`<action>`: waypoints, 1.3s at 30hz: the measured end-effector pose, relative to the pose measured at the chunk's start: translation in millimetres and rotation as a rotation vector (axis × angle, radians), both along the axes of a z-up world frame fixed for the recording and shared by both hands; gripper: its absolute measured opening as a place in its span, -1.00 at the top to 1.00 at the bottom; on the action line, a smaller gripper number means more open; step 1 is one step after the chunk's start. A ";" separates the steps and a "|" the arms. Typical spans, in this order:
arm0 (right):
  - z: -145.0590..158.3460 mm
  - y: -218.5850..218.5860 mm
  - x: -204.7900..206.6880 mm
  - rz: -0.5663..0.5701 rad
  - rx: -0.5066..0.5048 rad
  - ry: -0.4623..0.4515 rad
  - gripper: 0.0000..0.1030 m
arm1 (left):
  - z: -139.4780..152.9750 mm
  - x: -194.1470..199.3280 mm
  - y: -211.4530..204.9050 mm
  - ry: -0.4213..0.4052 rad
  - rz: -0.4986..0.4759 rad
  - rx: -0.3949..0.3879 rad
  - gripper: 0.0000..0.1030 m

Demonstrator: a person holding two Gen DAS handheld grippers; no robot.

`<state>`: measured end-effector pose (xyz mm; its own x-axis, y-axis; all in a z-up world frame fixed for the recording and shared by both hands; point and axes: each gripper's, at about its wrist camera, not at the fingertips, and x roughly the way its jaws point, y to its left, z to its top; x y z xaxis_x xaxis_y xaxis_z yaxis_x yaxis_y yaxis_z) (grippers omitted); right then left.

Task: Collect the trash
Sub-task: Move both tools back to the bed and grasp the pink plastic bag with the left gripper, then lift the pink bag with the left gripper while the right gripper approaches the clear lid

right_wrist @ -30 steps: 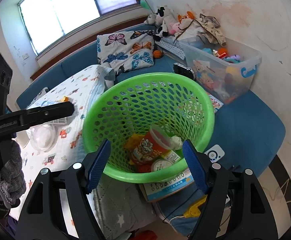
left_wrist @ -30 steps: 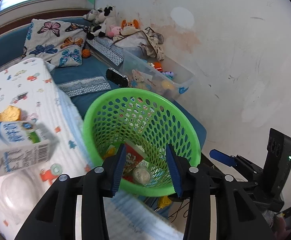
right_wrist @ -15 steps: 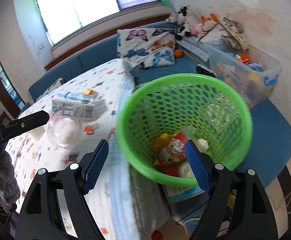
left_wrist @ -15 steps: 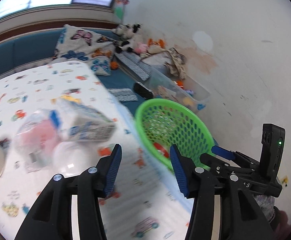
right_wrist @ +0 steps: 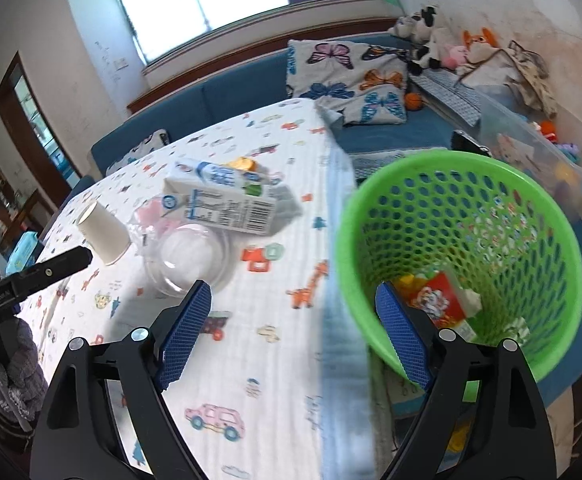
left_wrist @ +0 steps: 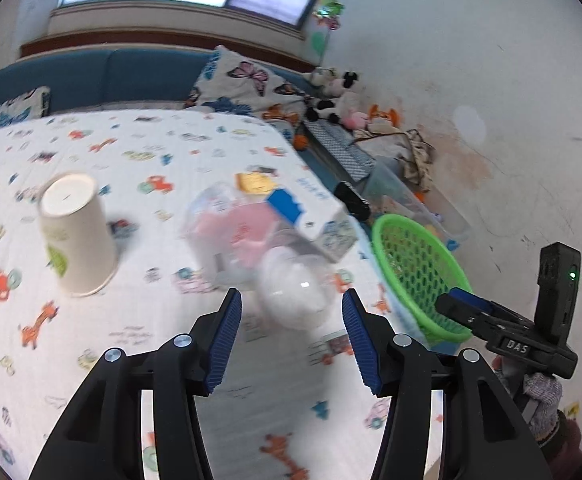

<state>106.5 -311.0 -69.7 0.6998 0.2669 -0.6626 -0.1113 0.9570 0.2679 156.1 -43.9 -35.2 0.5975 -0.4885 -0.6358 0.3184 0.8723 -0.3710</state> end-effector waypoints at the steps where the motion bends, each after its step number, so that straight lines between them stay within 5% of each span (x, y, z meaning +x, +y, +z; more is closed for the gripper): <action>1: 0.1 3.5 1.1 0.007 0.000 0.000 -0.64 | -2.0 1.1 4.1 0.005 0.010 -0.001 0.02; 24: -6.8 21.0 11.7 0.047 0.003 0.015 -0.65 | -33.1 72.8 11.2 0.086 0.211 0.024 0.04; 31: -10.4 17.5 17.0 0.049 0.007 0.025 -0.65 | -43.6 87.2 9.6 0.104 0.211 0.024 0.22; 39: -12.7 18.5 23.4 0.060 0.004 0.036 -0.65 | -47.4 90.8 7.7 0.102 0.170 -0.016 0.67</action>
